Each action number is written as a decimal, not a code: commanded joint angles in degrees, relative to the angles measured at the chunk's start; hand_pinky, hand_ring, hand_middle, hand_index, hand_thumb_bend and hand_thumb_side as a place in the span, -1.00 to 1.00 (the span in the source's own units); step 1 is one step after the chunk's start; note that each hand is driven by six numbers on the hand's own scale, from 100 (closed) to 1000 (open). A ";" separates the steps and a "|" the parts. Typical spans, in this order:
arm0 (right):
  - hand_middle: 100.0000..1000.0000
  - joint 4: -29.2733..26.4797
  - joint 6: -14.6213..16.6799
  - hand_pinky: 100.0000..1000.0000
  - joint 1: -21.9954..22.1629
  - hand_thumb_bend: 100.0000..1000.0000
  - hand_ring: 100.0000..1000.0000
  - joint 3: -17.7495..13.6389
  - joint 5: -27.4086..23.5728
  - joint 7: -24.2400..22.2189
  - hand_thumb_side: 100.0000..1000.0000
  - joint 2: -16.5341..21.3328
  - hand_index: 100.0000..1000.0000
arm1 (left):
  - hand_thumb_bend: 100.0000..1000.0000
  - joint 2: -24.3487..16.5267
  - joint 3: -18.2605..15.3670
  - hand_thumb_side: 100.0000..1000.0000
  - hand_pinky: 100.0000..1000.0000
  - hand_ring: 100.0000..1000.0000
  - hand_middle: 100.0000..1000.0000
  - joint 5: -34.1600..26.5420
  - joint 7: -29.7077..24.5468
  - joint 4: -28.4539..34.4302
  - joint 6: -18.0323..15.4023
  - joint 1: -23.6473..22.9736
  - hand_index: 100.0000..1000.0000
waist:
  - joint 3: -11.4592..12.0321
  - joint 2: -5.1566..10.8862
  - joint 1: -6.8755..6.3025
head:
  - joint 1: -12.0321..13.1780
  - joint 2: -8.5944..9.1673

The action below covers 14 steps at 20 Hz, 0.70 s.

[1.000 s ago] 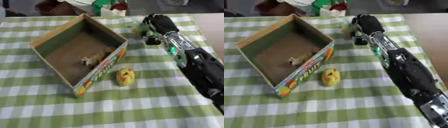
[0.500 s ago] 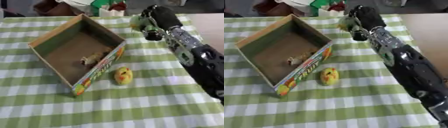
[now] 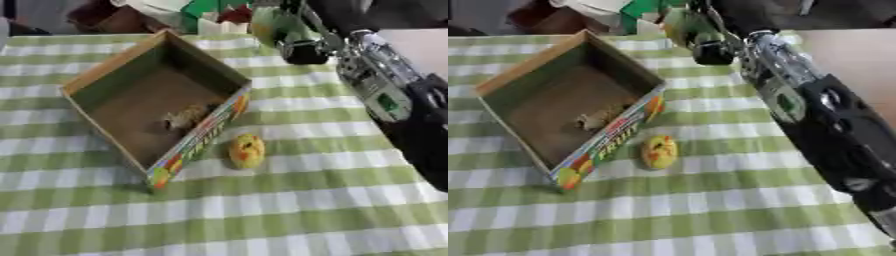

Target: Pick up objects on the table and place them in the box.

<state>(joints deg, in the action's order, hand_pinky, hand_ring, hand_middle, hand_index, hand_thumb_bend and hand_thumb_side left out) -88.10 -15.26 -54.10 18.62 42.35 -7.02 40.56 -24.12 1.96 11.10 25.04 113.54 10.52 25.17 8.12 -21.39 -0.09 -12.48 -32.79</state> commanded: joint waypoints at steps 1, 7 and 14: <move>-0.91 -4.33 -0.60 0.15 -1.81 -1.00 -0.19 0.44 -2.39 -1.90 -0.86 1.72 -0.82 | -1.00 -0.92 -0.30 1.00 0.07 0.20 0.27 0.11 -0.24 1.06 -0.06 0.30 0.64 | -0.08 1.67 0.04 | -0.02 -0.53; -0.91 -6.37 0.20 0.16 -5.39 -1.00 -0.19 3.94 -3.25 -6.28 -0.84 -2.32 -0.82 | -1.00 -0.92 -0.14 1.00 0.06 0.20 0.27 0.01 -0.31 1.06 -0.49 0.65 0.64 | -0.06 2.16 -0.03 | -0.99 -1.17; -0.91 -4.84 1.88 0.18 -8.48 -1.00 -0.18 7.02 -2.20 -9.42 -0.84 -9.80 -0.82 | -1.00 -1.10 -0.15 1.00 0.06 0.21 0.27 -0.20 0.15 1.06 -1.70 0.86 0.64 | 0.07 2.31 -0.38 | -2.19 -1.26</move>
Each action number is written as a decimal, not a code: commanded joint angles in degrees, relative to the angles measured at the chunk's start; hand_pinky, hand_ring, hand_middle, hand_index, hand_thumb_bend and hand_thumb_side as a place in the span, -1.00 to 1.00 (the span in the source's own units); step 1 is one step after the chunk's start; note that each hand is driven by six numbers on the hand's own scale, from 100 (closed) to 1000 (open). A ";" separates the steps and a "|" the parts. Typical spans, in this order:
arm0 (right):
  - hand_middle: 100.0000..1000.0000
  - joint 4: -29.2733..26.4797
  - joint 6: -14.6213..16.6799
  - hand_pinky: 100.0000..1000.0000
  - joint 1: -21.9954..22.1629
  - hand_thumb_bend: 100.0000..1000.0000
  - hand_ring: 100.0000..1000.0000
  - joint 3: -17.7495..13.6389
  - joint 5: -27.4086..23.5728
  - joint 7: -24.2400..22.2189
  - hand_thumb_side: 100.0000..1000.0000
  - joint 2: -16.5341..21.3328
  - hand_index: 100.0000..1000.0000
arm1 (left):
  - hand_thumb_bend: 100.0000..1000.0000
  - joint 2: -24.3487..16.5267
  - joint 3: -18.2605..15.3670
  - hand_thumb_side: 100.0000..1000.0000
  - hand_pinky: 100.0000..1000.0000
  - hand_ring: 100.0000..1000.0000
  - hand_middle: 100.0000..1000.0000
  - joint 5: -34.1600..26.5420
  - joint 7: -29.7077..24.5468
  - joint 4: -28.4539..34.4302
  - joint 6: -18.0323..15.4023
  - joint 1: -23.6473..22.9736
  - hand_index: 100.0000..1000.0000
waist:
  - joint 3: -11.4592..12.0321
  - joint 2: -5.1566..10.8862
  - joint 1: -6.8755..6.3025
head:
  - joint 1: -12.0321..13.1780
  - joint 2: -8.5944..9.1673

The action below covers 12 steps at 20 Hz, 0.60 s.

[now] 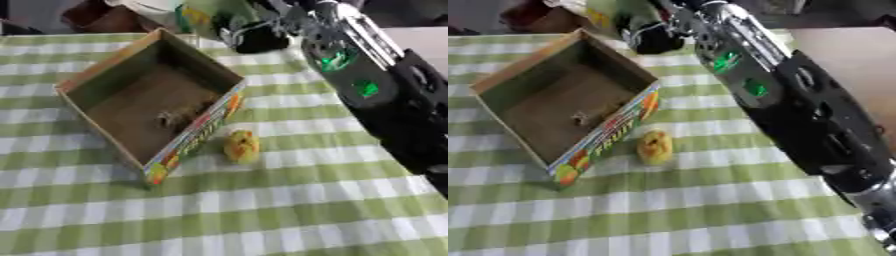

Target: Pick up objects on the table and place them in the box.

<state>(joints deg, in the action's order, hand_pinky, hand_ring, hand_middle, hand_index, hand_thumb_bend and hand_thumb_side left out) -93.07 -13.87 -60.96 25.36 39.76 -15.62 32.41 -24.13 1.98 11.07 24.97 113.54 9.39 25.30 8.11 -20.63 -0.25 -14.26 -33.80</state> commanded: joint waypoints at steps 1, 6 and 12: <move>-0.91 0.67 0.66 0.18 -1.83 -1.00 -0.18 0.56 0.74 -1.02 -0.81 -2.99 -0.82 | -1.00 -1.11 -0.18 1.00 0.06 0.21 0.27 -0.23 0.33 1.06 -0.75 0.75 0.64 | 0.06 1.56 -0.29 | -0.56 -0.28; -0.90 3.04 1.75 0.19 -2.24 -1.00 -0.18 1.17 2.33 -1.02 -0.80 -5.76 -0.81 | -1.00 -1.13 -0.18 1.00 0.06 0.20 0.26 -0.51 0.75 1.06 -1.24 0.74 0.64 | 0.02 1.57 -0.43 | -0.91 -0.31; -0.87 8.11 3.07 0.19 -1.45 -1.00 -0.17 3.72 5.30 -1.04 -0.77 -12.43 -0.78 | -1.00 -0.96 -0.03 1.00 0.06 0.20 0.26 -1.25 1.88 1.06 -2.32 1.07 0.63 | 0.16 1.47 -0.74 | -1.98 0.01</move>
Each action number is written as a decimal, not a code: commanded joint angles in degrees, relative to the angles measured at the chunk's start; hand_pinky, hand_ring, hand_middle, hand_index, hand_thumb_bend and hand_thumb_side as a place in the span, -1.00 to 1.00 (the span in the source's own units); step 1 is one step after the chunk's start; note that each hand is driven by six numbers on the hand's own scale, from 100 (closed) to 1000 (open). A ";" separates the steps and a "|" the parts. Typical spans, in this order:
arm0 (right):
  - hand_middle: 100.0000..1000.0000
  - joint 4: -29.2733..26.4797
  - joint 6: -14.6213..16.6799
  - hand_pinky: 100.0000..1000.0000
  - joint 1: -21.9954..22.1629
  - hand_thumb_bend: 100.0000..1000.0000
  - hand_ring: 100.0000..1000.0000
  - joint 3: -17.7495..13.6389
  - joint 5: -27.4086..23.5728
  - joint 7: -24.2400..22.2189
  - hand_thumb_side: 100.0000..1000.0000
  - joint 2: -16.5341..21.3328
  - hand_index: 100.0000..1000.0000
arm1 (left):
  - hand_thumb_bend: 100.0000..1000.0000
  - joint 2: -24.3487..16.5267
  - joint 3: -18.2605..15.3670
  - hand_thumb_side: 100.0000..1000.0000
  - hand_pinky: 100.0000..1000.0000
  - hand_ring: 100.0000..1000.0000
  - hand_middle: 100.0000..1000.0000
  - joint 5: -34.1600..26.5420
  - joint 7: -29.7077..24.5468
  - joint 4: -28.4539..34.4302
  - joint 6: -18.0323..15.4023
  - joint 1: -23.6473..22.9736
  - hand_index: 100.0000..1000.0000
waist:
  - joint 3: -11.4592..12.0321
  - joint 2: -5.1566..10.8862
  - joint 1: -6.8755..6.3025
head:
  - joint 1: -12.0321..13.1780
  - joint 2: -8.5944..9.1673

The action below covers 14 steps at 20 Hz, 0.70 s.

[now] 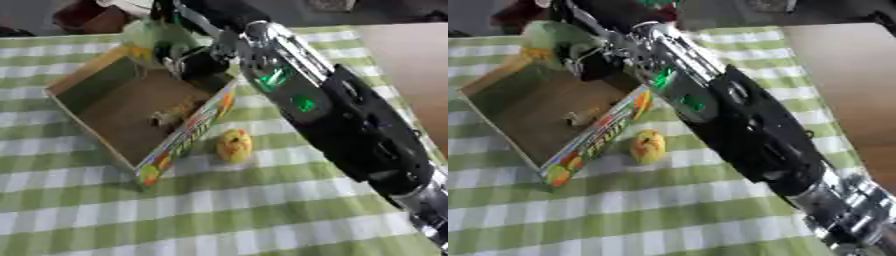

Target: Pick up objects on the table and place them in the box.

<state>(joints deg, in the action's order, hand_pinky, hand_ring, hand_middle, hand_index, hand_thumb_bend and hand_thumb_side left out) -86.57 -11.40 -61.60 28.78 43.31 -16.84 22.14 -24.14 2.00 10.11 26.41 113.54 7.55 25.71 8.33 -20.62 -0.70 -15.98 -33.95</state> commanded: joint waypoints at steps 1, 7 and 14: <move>-0.85 2.77 0.85 0.20 -0.66 -1.00 -0.16 0.53 2.43 0.28 -0.73 -3.40 -0.76 | -1.00 -0.98 -0.06 1.00 0.06 0.20 0.26 -0.34 0.57 1.06 -0.60 0.61 0.63 | -0.17 1.47 -0.32 | -0.23 0.15; -0.76 8.41 3.80 0.22 0.12 -1.00 -0.11 1.83 5.61 0.22 -0.75 -7.43 -0.65 | -1.00 -1.01 -0.07 1.00 0.05 0.20 0.26 -0.52 1.07 1.06 -0.98 0.39 0.63 | -0.54 1.49 -0.33 | -0.04 0.24; -0.24 11.20 6.17 0.30 0.34 -1.00 0.12 2.40 6.79 -3.48 -0.54 -8.14 -0.07 | -1.00 -0.96 -0.04 1.00 0.05 0.20 0.26 -0.53 1.15 1.06 -0.83 0.18 0.63 | -0.63 1.45 -0.40 | 0.04 0.37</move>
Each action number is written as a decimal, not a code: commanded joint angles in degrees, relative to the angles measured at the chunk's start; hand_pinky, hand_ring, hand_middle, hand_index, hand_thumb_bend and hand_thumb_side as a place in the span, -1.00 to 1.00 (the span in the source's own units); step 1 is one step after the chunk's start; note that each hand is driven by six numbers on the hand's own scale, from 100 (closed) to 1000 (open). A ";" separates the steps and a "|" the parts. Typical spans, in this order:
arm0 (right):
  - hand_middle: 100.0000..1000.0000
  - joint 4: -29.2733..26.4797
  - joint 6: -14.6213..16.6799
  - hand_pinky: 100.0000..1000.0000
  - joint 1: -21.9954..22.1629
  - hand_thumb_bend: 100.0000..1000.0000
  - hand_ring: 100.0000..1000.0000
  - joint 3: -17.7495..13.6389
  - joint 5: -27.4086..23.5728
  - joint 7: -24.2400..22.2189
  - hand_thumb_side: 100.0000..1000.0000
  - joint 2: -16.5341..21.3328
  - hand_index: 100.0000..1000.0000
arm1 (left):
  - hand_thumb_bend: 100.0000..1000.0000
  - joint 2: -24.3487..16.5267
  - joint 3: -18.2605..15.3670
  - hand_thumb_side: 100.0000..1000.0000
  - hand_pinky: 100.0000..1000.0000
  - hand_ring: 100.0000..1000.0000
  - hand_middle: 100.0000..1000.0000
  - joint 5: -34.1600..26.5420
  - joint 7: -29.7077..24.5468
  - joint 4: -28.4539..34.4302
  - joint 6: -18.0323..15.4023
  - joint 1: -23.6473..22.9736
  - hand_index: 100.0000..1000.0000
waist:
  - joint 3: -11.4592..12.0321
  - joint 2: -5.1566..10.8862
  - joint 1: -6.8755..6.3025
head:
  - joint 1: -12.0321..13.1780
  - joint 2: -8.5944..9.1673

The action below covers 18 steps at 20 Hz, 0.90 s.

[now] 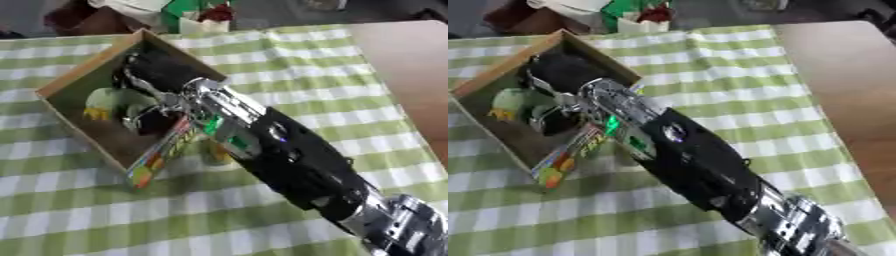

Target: Pick up objects on the table and place them in the box.

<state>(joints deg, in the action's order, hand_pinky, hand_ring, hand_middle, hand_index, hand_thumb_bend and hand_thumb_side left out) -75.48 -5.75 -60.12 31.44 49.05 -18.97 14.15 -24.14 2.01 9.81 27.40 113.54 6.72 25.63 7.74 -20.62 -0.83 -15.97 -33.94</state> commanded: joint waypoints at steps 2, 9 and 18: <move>-0.06 0.38 0.16 0.34 -1.42 -1.00 0.24 -0.56 2.30 -2.60 -0.24 -0.10 0.18 | -1.00 -0.97 -0.04 1.00 0.05 0.20 0.26 -0.23 0.17 1.06 0.00 0.23 0.63 | -0.08 1.47 -0.31 | 0.05 0.32; 0.58 1.28 -2.44 0.54 -2.40 -0.80 0.72 -2.37 5.51 -8.06 0.85 0.13 0.71 | -1.00 -0.91 -0.06 1.00 0.05 0.20 0.26 -0.30 0.26 1.06 0.02 0.04 0.63 | -0.23 1.52 -0.38 | 0.31 0.06; 0.69 -7.08 -5.36 0.63 -4.23 -0.09 0.84 -6.79 0.25 -11.38 1.00 5.10 0.78 | -1.00 -1.16 -0.23 1.00 0.05 0.20 0.26 -0.20 0.49 1.06 0.11 -0.34 0.63 | -0.72 1.84 -0.32 | 1.84 -0.64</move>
<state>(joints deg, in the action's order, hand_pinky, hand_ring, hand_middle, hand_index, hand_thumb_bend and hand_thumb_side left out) -80.13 -10.70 -62.89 25.85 50.38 -30.19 17.58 -24.14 2.01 9.71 27.63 113.54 6.87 25.00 7.03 -20.39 -0.94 -14.44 -34.27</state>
